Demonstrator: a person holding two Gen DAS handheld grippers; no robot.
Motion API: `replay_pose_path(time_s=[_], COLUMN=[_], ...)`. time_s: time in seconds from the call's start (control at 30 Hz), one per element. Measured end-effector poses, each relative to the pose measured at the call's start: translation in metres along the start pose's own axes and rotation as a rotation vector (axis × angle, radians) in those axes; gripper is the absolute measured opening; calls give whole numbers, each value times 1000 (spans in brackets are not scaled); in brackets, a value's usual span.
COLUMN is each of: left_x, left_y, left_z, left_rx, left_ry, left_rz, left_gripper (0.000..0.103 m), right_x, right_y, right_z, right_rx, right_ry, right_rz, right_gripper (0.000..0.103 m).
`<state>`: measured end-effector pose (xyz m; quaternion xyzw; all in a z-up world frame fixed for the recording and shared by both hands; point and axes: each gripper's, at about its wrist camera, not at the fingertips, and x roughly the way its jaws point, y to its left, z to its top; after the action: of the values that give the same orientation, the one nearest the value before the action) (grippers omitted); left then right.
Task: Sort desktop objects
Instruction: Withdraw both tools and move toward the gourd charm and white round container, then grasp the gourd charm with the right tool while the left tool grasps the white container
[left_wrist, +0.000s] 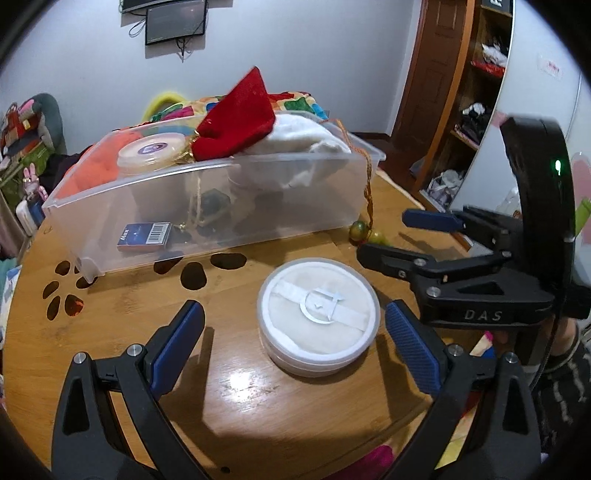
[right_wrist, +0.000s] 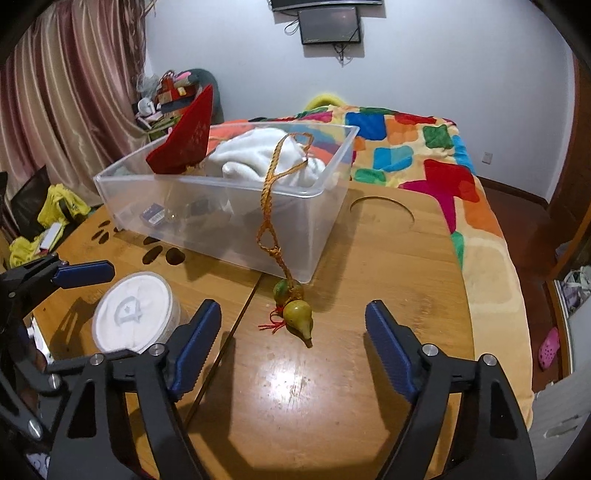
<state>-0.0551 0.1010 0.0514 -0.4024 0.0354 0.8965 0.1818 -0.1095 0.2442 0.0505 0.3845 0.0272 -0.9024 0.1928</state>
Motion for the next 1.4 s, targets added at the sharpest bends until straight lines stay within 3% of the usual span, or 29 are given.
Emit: replay_pose_path(time_s=[0.23, 0.47, 0.73, 0.9, 1.4], left_x=[13, 16, 18, 18, 2], left_y=[-1, -10, -7, -5, 5], left_z=[1, 1, 6, 5, 2], left_rx=[-18, 23, 26, 25, -20], left_ry=[21, 5, -3, -2, -14], left_rz=[39, 83, 77, 75, 73], left_gripper=[99, 83, 64, 64, 64], right_x=[12, 19, 19, 18, -2], right_y=[8, 11, 12, 16, 34], right_z=[3, 5, 5, 4, 1], right_rx=[-52, -64, -65, -61, -97], right_ry=[26, 33, 31, 34, 5], right_rz=[3, 21, 69, 102, 82], right_gripper=[67, 51, 32, 17, 17])
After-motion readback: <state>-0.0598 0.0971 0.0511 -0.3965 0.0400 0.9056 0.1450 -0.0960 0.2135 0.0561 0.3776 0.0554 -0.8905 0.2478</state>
